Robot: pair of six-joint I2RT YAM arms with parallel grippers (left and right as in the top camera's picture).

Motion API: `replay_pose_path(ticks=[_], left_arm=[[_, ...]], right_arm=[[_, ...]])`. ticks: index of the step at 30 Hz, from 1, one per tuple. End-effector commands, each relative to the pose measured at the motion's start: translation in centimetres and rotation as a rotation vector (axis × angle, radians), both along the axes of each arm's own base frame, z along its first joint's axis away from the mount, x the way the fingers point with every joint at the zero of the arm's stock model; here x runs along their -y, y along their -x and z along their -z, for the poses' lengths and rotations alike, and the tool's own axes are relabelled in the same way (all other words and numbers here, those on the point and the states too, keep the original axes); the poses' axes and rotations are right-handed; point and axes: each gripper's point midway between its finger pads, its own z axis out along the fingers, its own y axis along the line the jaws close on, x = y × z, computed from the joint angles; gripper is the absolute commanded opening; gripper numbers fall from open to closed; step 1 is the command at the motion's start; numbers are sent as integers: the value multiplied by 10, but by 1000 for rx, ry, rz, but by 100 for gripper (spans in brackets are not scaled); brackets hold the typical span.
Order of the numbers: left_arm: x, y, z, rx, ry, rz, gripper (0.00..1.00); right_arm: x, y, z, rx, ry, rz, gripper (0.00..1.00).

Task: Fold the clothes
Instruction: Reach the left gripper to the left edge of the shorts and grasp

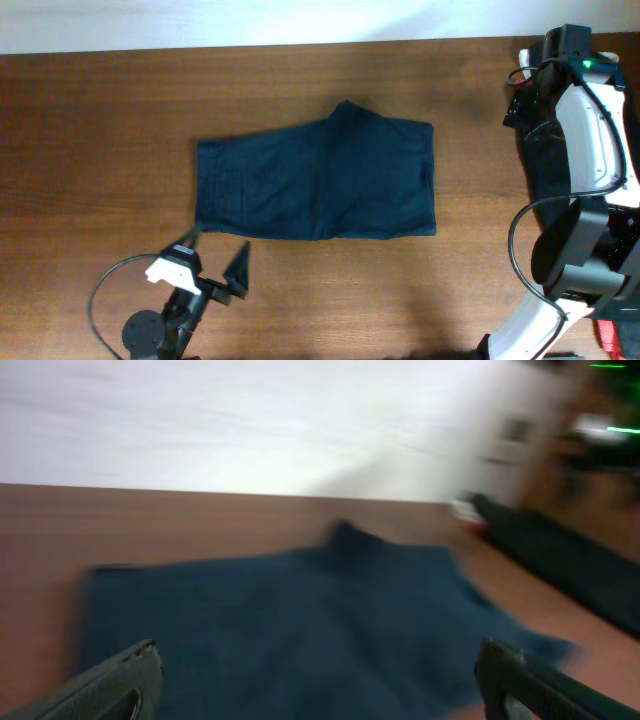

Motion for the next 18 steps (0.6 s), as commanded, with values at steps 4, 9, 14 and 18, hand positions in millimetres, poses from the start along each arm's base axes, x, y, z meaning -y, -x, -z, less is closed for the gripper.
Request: replay_pose_path(ticks=[4, 9, 14, 18], left_arm=[[22, 23, -69, 62, 105, 142, 99], [7, 11, -128, -72, -3, 41, 99], [-53, -26, -114, -504, -194, -248, 99], [-62, -66, -101, -607, -199, -251, 99]], right_arm=[[3, -2, -6, 16, 4, 9, 99], [3, -2, -6, 16, 4, 9, 99], [3, -2, -6, 16, 4, 9, 99], [3, -2, -6, 16, 4, 9, 99]])
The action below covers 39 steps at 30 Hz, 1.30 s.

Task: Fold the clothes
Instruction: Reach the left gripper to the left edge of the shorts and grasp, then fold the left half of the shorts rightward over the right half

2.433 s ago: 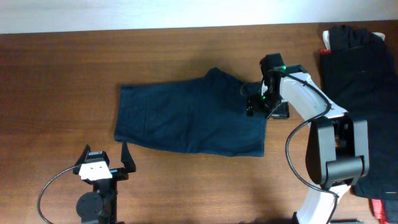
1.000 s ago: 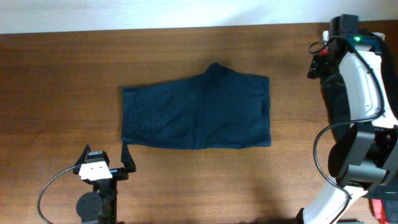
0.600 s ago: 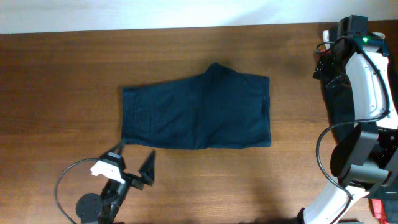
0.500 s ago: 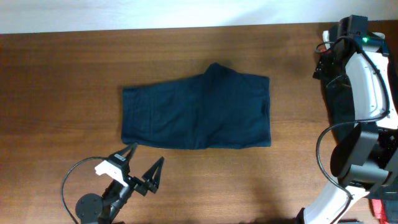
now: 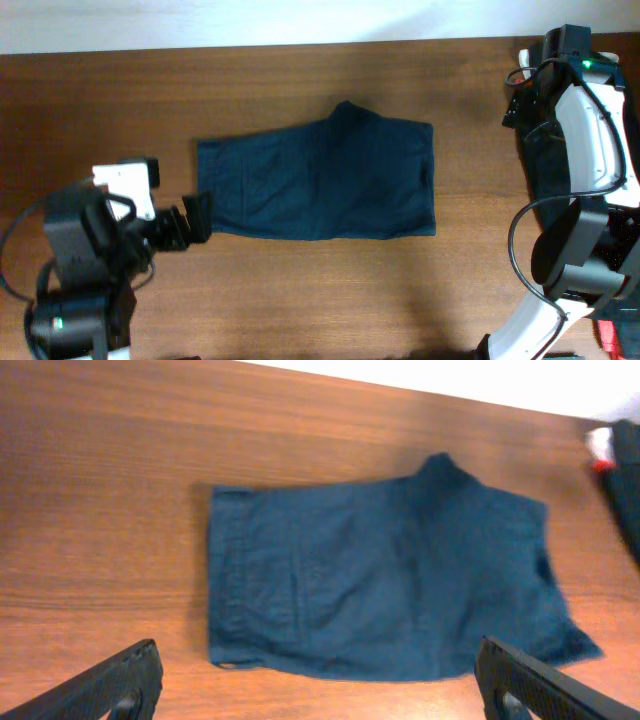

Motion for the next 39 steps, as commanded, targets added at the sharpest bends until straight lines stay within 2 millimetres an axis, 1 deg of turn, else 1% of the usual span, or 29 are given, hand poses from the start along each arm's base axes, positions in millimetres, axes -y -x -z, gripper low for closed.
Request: replay_pose_path(ticks=[1, 2, 3, 4, 5, 6, 8, 9, 10, 12, 13, 14, 15, 17, 19, 21, 22, 24, 26, 29, 30, 31, 32, 33, 34, 36, 37, 38, 39], left_arm=[[-14, -28, 10, -30, -59, -27, 99], [-16, -37, 15, -37, -58, -27, 99], [-21, -50, 27, -66, -67, -40, 99], [-32, -60, 47, -139, -98, -79, 99], [-40, -68, 77, -248, -121, -104, 99], [-40, -76, 110, -360, -105, -88, 99], [-39, -83, 163, -525, -84, -72, 99], [-40, -87, 178, -564, -80, -68, 99], [-41, -93, 199, -602, -79, -61, 99], [-30, -98, 216, -604, -77, 58, 99], [-30, -102, 222, -602, -77, 69, 99], [-30, -106, 223, -589, -79, 67, 99], [-31, -115, 223, -556, -83, 65, 99], [-31, -121, 227, -541, -82, 68, 99], [-29, -123, 240, -556, -67, 78, 99], [-21, -124, 253, -575, -23, 105, 99], [-14, -124, 260, -580, 17, 129, 99], [-5, -125, 266, -583, 66, 158, 99], [-4, -123, 277, -608, 74, 160, 96], [1, -117, 291, -645, 105, 173, 61], [0, -116, 293, -653, 103, 172, 56], [-1, -116, 294, -657, 95, 167, 46], [-4, -115, 295, -663, 77, 156, 27], [-9, -114, 296, -672, 54, 143, 16], [-16, -111, 298, -694, 18, 121, 2], [-42, -105, 293, -771, -90, 18, 1], [-56, -104, 286, -800, -135, -35, 1], [-71, -103, 274, -834, -187, -78, 1], [-81, -105, 260, -852, -225, -103, 1]], right_arm=[[4, -2, -6, 17, 11, 13, 99], [4, -2, -7, 17, 11, 14, 99], [4, -2, -7, 18, 11, 14, 99], [4, -2, -7, 18, 11, 14, 99], [4, -2, -7, 18, 11, 14, 99], [4, -2, -7, 17, 11, 14, 99], [4, -2, -7, 17, 11, 14, 99], [4, -2, -7, 18, 11, 14, 98], [4, -2, -7, 18, 11, 13, 99], [4, -2, -7, 18, 11, 14, 99], [4, -2, -7, 18, 11, 14, 99], [4, -2, -7, 18, 11, 14, 99], [4, -2, -7, 18, 11, 14, 99], [4, -2, -7, 17, 11, 14, 99], [4, -2, -7, 18, 11, 14, 99], [4, -2, -7, 18, 11, 14, 99], [4, -2, -7, 17, 11, 13, 99], [4, -2, -7, 17, 11, 14, 99], [4, -2, -7, 18, 11, 14, 99], [4, -2, -7, 18, 11, 14, 99], [4, -2, -7, 18, 11, 13, 99], [4, -2, -7, 18, 11, 14, 99], [4, -2, -7, 18, 11, 14, 99], [4, -2, -7, 17, 11, 13, 99], [4, -2, -7, 18, 11, 13, 99], [4, -2, -7, 18, 11, 14, 99], [4, -2, -7, 17, 11, 14, 99], [4, -2, -7, 18, 11, 14, 99], [4, -2, -7, 18, 11, 14, 99]])
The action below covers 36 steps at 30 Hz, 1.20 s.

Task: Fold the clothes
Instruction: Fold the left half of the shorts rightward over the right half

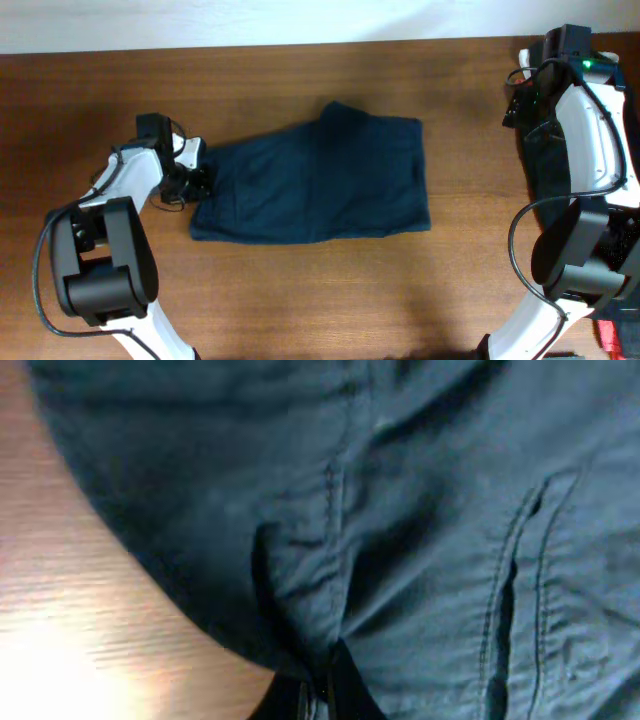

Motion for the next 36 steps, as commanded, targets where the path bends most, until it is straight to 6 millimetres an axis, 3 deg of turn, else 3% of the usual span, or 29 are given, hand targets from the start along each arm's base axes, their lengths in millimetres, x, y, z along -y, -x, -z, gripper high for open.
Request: replay_pose_path(ticks=[1, 4, 6, 8, 9, 10, 11, 16, 19, 24, 26, 29, 30, 31, 34, 36], left_arm=[[-63, -2, -28, -96, -296, -103, 1], [-68, -13, -91, -97, -333, -152, 1], [-44, -24, -143, -49, -300, -119, 1], [-16, -27, -178, -8, -295, -57, 1], [9, -27, -194, 18, -265, -9, 1], [52, -25, -212, 54, -183, 72, 1], [79, -23, -216, 68, -136, 124, 1], [154, -11, -197, 38, -108, 256, 1], [181, -12, -185, 37, -97, 303, 1], [244, -10, -135, -38, 13, 403, 1], [267, -11, -125, -39, 77, 434, 1], [281, -6, -110, -61, 78, 462, 1], [286, -3, -103, -76, 73, 474, 9], [290, 1, -97, -90, 69, 485, 34], [294, 6, -92, -111, 63, 498, 59], [292, 10, -96, -123, 60, 495, 60]], right_arm=[[4, -2, -6, 18, 11, 14, 99], [4, -2, -7, 19, 11, 14, 99], [4, -2, -6, 18, 11, 14, 99], [4, -2, -7, 19, 11, 14, 99], [4, -2, -7, 19, 11, 14, 99], [4, -2, -7, 19, 11, 14, 99], [4, -2, -7, 19, 11, 14, 99], [4, -2, -7, 19, 11, 14, 99], [4, -2, -7, 19, 11, 14, 99], [4, -2, -7, 19, 11, 14, 99], [4, -2, -7, 19, 11, 14, 99], [4, -2, -7, 19, 11, 14, 99], [4, -2, -7, 19, 11, 13, 99], [4, -2, -7, 19, 11, 14, 99], [4, -2, -6, 18, 11, 14, 99], [4, -2, -7, 19, 11, 14, 99]])
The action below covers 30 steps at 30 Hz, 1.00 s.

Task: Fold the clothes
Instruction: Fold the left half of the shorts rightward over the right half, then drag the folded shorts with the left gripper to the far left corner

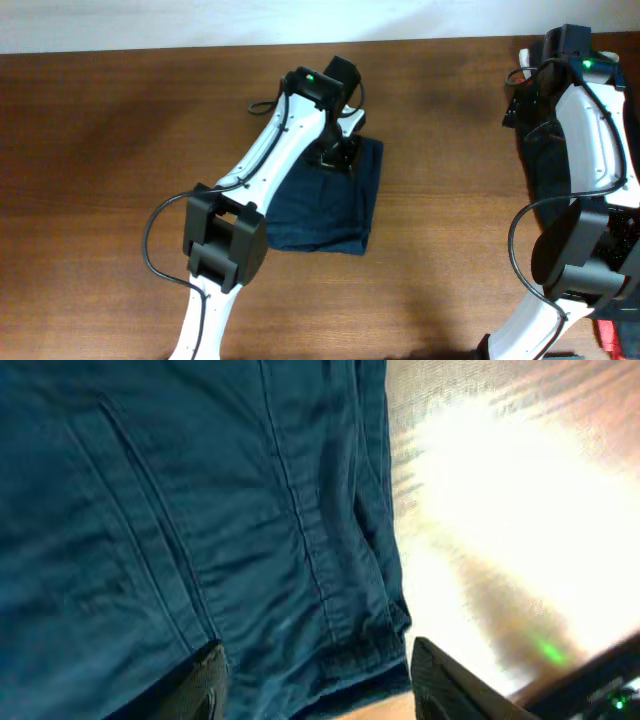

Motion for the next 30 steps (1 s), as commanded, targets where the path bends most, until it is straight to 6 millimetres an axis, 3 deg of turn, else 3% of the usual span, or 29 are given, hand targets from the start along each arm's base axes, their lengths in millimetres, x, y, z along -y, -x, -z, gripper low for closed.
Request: replay_pose_path(ticks=[1, 5, 8, 10, 11, 13, 16, 18, 20, 22, 26, 27, 28, 29, 30], left_arm=[[-3, 5, -3, -33, -1, -3, 60], [-22, 0, -4, -44, -13, 6, 60], [-66, -21, 1, -12, -109, -61, 60], [-95, -33, 2, -23, -114, -131, 92], [-125, -44, 3, -35, -116, -203, 99], [-161, -50, 5, -89, -63, -306, 99], [-182, -40, 9, -192, 128, -303, 97], [-187, -27, 28, -249, 132, -303, 83], [-181, -17, 49, -285, 153, -293, 82], [-172, -6, 73, -316, 205, -292, 67], [-155, 14, 95, -356, 297, -260, 64], [-153, 15, 100, -355, 312, -262, 50], [-153, 16, 103, -350, 312, -261, 28], [-153, 14, 103, -341, 314, -261, 12], [-153, 10, 104, -323, 316, -264, 1]], right_arm=[[4, -2, -7, 18, 11, 14, 99], [4, -2, -7, 18, 11, 14, 99], [4, -2, -7, 18, 11, 14, 99], [4, -2, -6, 18, 11, 14, 99], [4, -2, -7, 18, 11, 14, 99], [4, -2, -7, 18, 11, 14, 99], [4, -2, -7, 18, 11, 14, 99], [4, -2, -6, 18, 11, 14, 99], [4, -2, -7, 18, 11, 14, 99], [4, -2, -7, 18, 11, 14, 99], [4, -2, -6, 18, 11, 14, 99], [4, -2, -6, 18, 11, 14, 99], [4, -2, -6, 18, 11, 14, 99], [4, -2, -6, 18, 11, 14, 99], [4, -2, -7, 18, 11, 14, 99]])
